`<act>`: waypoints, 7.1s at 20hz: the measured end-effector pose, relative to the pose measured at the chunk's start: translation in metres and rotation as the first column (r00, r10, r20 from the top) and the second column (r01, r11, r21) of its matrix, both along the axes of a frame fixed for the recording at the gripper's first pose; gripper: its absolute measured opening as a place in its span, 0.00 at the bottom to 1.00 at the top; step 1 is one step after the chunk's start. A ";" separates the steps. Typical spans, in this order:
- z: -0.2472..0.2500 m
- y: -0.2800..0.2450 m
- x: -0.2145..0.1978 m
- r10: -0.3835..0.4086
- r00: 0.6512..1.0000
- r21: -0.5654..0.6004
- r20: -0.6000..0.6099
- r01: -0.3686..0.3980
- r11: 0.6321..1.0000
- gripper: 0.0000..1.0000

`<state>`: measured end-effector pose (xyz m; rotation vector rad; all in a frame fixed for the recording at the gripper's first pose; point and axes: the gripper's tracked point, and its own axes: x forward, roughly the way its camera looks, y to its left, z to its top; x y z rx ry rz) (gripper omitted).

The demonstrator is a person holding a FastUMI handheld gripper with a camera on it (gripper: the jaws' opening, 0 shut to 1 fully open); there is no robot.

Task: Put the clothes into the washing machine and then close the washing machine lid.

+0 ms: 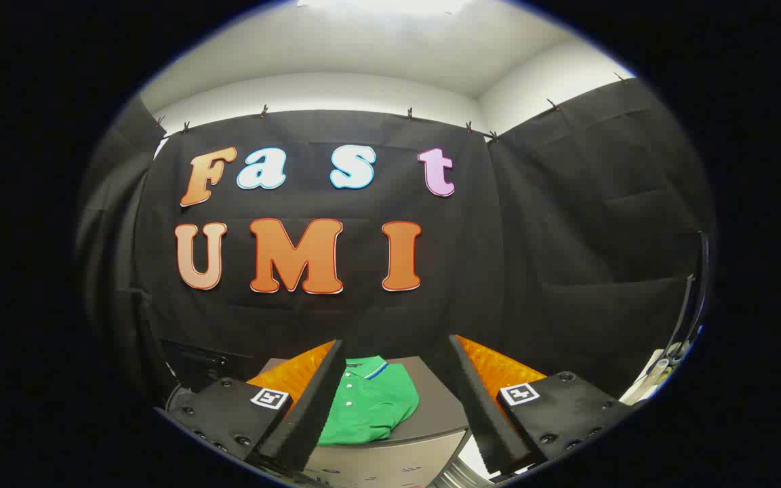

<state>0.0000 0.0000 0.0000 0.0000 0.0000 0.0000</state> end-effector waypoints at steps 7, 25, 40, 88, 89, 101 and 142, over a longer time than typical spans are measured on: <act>0.012 0.014 -0.007 0.043 0.998 0.037 0.044 -0.045 0.998 0.97; -0.006 0.036 0.004 0.070 0.997 0.076 -0.011 -0.069 0.995 0.98; -0.109 0.093 0.178 0.195 0.788 0.151 -0.584 -0.130 0.980 0.98; -0.206 0.075 0.217 0.063 0.965 0.063 -0.255 -0.049 0.997 0.14; -0.197 0.078 0.213 0.076 0.972 0.097 -0.222 -0.055 0.994 0.14; -0.082 0.099 0.133 0.116 0.993 0.159 0.032 -0.119 0.980 0.14; -0.476 0.541 0.137 0.300 0.732 0.148 -0.612 -0.267 0.952 0.14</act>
